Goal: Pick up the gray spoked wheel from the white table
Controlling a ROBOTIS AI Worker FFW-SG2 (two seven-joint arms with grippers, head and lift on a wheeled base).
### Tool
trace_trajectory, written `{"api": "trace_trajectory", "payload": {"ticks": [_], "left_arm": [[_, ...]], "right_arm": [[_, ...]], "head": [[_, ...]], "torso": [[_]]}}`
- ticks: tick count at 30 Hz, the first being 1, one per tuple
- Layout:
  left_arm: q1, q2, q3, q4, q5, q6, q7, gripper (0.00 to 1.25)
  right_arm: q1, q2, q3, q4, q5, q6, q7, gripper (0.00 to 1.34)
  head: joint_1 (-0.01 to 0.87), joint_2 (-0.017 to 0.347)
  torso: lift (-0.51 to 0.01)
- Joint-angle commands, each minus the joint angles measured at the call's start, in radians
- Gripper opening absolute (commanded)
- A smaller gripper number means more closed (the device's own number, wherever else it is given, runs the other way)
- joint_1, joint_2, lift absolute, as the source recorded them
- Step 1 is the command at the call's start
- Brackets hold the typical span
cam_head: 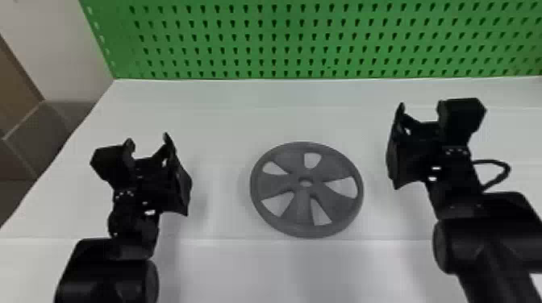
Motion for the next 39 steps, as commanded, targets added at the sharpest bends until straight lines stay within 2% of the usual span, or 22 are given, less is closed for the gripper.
{"api": "trace_trajectory", "payload": {"ticks": [1,2,4,7,11,14,17,20,26,28,29,35,39], "left_arm": [[-0.001,0.000,0.001,0.000,0.000,-0.003,0.000,0.79],[-0.001,0.000,0.001,0.000,0.000,-0.003,0.000,0.79],[-0.001,0.000,0.001,0.000,-0.002,-0.004,0.000,0.79],[-0.001,0.000,0.002,0.000,-0.002,-0.006,0.000,0.79],[0.000,0.000,0.004,0.000,-0.003,-0.006,0.000,0.79],[0.003,0.000,0.008,0.000,-0.003,-0.012,0.000,0.79],[0.003,0.000,0.010,0.000,-0.003,-0.013,0.000,0.79],[0.002,0.000,0.012,0.000,-0.003,-0.015,0.000,0.79],[0.000,0.000,0.010,0.000,-0.008,-0.016,0.000,0.79],[0.000,0.000,0.012,0.000,-0.008,-0.018,0.000,0.79],[0.000,0.000,0.012,0.000,-0.009,-0.018,0.000,0.79],[-0.001,0.000,0.012,0.000,-0.012,-0.018,0.000,0.79],[-0.001,0.002,0.013,-0.002,-0.015,-0.018,0.000,0.79]], "right_arm": [[-0.046,-0.020,0.039,-0.062,0.048,0.151,-0.001,0.84],[-0.052,-0.009,0.031,-0.069,0.054,0.165,-0.001,0.84],[-0.077,0.029,-0.010,-0.098,0.057,0.245,0.000,0.84],[-0.118,0.035,-0.029,-0.121,0.030,0.367,-0.001,0.84],[-0.156,0.037,-0.026,-0.129,0.073,0.452,-0.009,0.84],[-0.207,0.021,0.013,-0.157,0.100,0.602,-0.019,0.84],[-0.247,0.006,0.039,-0.158,0.100,0.647,-0.019,0.84],[-0.294,-0.005,0.048,-0.157,0.054,0.705,-0.019,0.84],[-0.429,-0.031,0.091,-0.152,-0.006,0.973,-0.064,0.84],[-0.483,-0.037,0.109,-0.120,-0.030,1.036,-0.082,0.84],[-0.511,-0.040,0.114,-0.094,-0.072,1.068,-0.101,0.84],[-0.626,-0.058,0.128,0.072,-0.211,1.116,-0.104,0.84],[-0.718,-0.062,0.129,0.234,-0.299,1.180,-0.104,0.84]], "head": [[0.779,0.075],[0.779,0.075],[0.779,0.075],[0.779,0.075],[0.779,0.075],[0.779,0.075],[0.779,0.075],[0.779,0.075],[0.779,0.075],[0.779,0.075],[0.779,0.075],[0.779,0.075],[0.779,0.075]], "torso": [[-0.078],[-0.078],[-0.078],[-0.078],[-0.078],[-0.078],[-0.078],[-0.078],[-0.078],[-0.078],[-0.078],[-0.078],[-0.078]]}}
